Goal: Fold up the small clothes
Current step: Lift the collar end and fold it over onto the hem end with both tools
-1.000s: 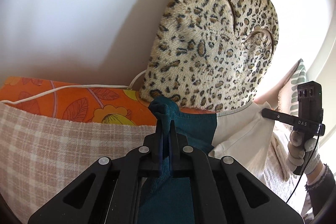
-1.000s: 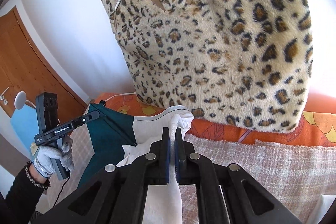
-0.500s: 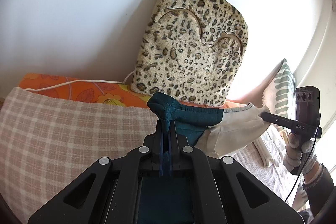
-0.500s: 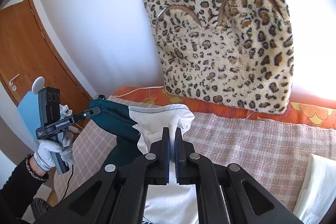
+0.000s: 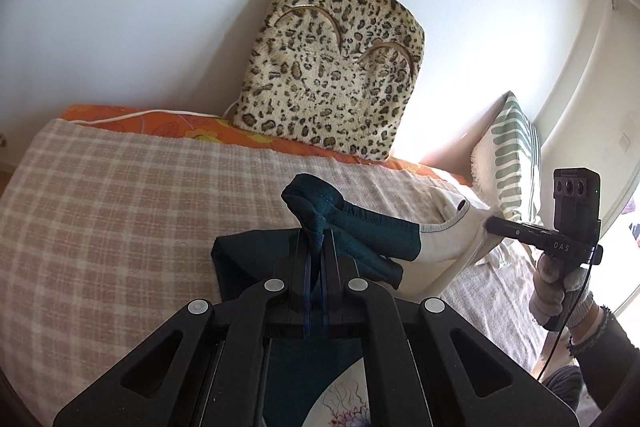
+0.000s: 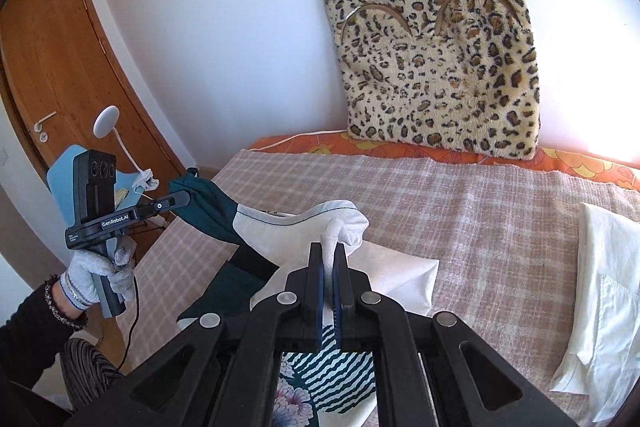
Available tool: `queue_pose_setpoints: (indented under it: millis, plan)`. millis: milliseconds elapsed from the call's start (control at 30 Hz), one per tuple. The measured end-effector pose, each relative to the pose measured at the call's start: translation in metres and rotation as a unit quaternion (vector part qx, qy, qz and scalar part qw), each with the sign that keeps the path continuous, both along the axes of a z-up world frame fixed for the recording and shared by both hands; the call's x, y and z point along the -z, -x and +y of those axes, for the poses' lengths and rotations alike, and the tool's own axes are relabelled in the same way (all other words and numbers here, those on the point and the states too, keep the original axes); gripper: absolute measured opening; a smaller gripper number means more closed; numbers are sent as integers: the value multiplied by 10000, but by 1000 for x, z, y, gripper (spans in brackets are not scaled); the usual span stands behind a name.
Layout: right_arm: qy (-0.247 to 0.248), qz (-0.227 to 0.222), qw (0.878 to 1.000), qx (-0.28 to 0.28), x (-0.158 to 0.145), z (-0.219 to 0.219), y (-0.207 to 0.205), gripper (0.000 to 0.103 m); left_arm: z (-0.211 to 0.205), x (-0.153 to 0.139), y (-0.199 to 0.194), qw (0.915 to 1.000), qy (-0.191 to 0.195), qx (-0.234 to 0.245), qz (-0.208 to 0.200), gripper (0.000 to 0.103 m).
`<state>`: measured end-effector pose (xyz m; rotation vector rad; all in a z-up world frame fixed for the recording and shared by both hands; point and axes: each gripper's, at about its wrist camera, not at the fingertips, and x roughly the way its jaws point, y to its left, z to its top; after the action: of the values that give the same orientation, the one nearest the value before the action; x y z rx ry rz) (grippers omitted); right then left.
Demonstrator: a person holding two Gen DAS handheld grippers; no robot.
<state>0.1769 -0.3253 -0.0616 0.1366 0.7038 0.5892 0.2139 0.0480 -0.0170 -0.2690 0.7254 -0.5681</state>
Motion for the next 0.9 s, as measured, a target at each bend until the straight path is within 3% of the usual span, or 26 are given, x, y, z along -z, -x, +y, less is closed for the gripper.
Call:
queue_pose_setpoints:
  millis: [300, 467, 567, 667, 800, 900]
  plan:
    - [17, 165, 9998, 77, 34, -2, 41, 1, 4, 40, 42, 9993, -96, 98, 343, 2]
    - [134, 137, 9998, 20, 53, -2, 61, 1, 5, 46, 59, 9986, -344, 269, 290, 2]
    - [300, 114, 9995, -62, 63, 0, 70, 1, 8, 46, 68, 9982, -450, 327, 220, 3]
    - [567, 51, 9983, -129, 69, 1, 81, 2, 11, 47, 80, 9966, -659, 440, 238, 12]
    - [829, -45, 9961, -310, 67, 1, 95, 6, 11, 48, 104, 9913, -1123, 666, 178, 13]
    - [1186, -66, 9917, -496, 67, 2, 107, 10, 16, 45, 118, 9893, -1237, 756, 175, 13]
